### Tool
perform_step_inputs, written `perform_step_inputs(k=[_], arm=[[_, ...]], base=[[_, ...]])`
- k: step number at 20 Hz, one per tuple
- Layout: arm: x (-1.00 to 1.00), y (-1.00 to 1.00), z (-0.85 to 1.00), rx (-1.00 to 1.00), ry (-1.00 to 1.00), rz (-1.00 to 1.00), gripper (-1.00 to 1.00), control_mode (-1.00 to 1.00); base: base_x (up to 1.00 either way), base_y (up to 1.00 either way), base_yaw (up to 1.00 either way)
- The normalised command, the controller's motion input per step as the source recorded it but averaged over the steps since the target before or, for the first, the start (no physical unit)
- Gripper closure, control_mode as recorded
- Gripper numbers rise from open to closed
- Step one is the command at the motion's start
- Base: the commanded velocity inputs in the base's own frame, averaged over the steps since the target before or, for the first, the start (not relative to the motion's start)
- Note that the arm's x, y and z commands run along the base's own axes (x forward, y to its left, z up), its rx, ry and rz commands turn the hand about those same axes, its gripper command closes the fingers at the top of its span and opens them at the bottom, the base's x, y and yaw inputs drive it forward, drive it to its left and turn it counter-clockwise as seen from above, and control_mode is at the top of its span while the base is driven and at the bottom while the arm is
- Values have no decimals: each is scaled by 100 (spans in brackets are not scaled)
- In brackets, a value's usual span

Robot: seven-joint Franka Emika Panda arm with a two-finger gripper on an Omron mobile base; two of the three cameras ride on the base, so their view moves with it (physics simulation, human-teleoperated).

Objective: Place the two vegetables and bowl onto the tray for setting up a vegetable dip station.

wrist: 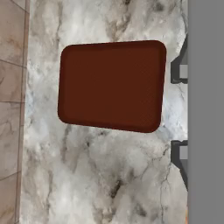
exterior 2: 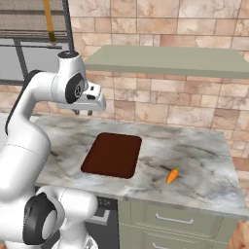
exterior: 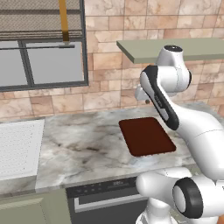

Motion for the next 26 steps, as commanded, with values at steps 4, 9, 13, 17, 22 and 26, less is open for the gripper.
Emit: perform_step_inputs(k=[4,9,13,17,22,26], arm=[[0,-23,0,0,0,0,-100,-100],[0,-79,0,0,0,0,-100,-100],[0,-83,0,0,0,0,-100,-100],[0,-70,0,0,3,0,-100,-100],[0,-55,0,0,13,-4,-100,-100],[-4,-56,-3,0,16,-5,-100,-100]], base=[[0,0,0],[0,0,0],[0,0,0],[0,0,0],[0,0,0],[0,0,0]])
